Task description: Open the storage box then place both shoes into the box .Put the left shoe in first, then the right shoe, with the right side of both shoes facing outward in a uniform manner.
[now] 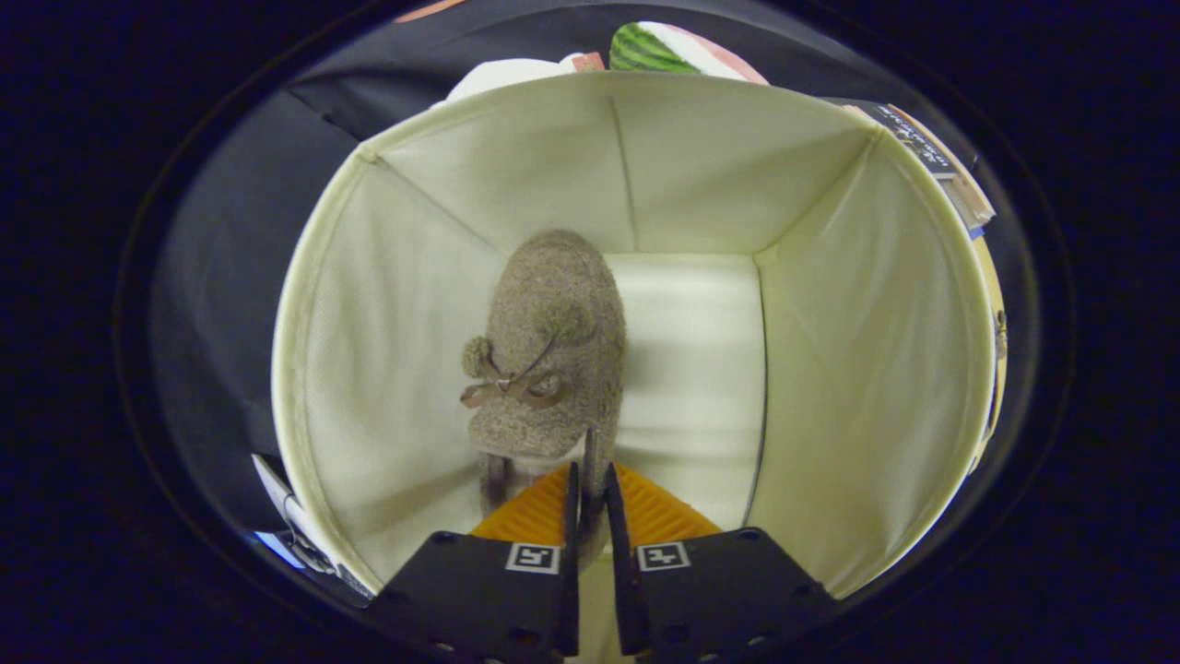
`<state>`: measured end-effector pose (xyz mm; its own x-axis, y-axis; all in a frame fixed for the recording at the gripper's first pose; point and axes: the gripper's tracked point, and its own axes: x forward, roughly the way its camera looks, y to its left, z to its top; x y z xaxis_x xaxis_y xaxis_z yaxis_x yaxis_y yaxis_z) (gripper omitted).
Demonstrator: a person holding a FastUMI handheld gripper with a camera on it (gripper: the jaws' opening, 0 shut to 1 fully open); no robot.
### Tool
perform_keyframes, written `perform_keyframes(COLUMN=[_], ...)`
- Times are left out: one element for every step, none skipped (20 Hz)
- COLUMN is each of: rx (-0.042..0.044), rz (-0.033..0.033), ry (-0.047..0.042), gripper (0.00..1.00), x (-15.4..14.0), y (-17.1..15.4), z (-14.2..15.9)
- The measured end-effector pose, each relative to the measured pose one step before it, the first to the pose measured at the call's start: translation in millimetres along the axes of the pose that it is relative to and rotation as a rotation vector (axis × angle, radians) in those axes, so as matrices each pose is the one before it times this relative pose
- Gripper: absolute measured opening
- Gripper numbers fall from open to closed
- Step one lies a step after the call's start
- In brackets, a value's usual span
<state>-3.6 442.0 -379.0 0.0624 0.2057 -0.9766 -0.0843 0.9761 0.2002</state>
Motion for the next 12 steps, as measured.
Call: perform_keyframes(rx=[-0.01014, -0.01296, -0.01534, -0.02012, -0.02235, -0.02104, -0.01685, -0.01476, -0.01864, -0.01705, -0.01037, -0.00211], rz=[0.02140, 0.02050, 0.02134, 0.02917, 0.02049, 0.00530, 0.00491, -0.00291, -0.01004, 0.00197, -0.00403, -0.00501], ry=[0.00731, 0.00077, -0.00807, -0.01245, -0.01555, -0.02447, -0.02688, -0.02608, -0.02305, -0.02095, -0.01616, -0.01030], gripper=[0.31, 0.40, 0.53, 0.64, 0.75, 0.85, 0.96, 0.96, 0.96, 0.96, 0.96, 0.96], x=[-9.22, -13.79, -12.88, -13.14, -15.85, -14.74, -17.22, -13.87, -13.89, -13.11, -11.46, -9.74], y=[-0.24, -1.26, -0.85, 1.11, -0.24, -4.29, -4.38, -6.74, -9.23, -7.75, -10.46, -14.29], z=[-3.10, -2.26, 0.47, -0.40, 0.72, 0.57, 1.77, 0.95, 1.56, 0.18, 0.11, -2.48])
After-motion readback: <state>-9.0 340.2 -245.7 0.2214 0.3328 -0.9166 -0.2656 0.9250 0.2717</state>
